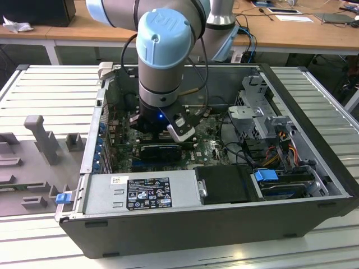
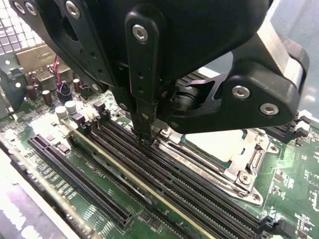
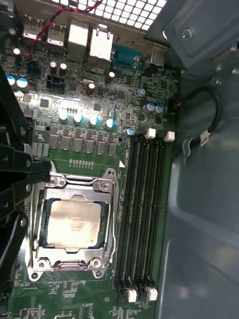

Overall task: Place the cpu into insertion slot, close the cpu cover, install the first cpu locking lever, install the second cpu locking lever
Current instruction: 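Install the second cpu locking lever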

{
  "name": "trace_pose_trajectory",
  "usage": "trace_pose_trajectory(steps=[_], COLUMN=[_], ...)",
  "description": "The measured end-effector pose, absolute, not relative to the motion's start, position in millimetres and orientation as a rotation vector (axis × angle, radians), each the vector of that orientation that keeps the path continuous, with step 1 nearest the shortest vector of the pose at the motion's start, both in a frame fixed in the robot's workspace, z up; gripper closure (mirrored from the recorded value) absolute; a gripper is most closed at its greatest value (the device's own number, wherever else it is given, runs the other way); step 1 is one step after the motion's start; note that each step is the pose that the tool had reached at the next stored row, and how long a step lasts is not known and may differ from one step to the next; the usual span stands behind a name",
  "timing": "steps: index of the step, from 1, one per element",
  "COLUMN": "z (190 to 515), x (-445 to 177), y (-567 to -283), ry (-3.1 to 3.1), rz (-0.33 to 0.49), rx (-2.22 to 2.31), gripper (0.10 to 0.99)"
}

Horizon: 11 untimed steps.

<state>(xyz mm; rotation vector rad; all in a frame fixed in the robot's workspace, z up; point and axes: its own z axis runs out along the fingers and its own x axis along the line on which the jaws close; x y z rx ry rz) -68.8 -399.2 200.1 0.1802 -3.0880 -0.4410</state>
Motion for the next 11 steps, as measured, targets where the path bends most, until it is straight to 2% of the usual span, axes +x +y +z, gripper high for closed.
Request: trace_pose_trajectory(steps=[11], z=[199.1], x=[-73.5], y=[-399.2], ry=[-3.083], rz=[-0.482], rx=[0.184], gripper=[0.980])
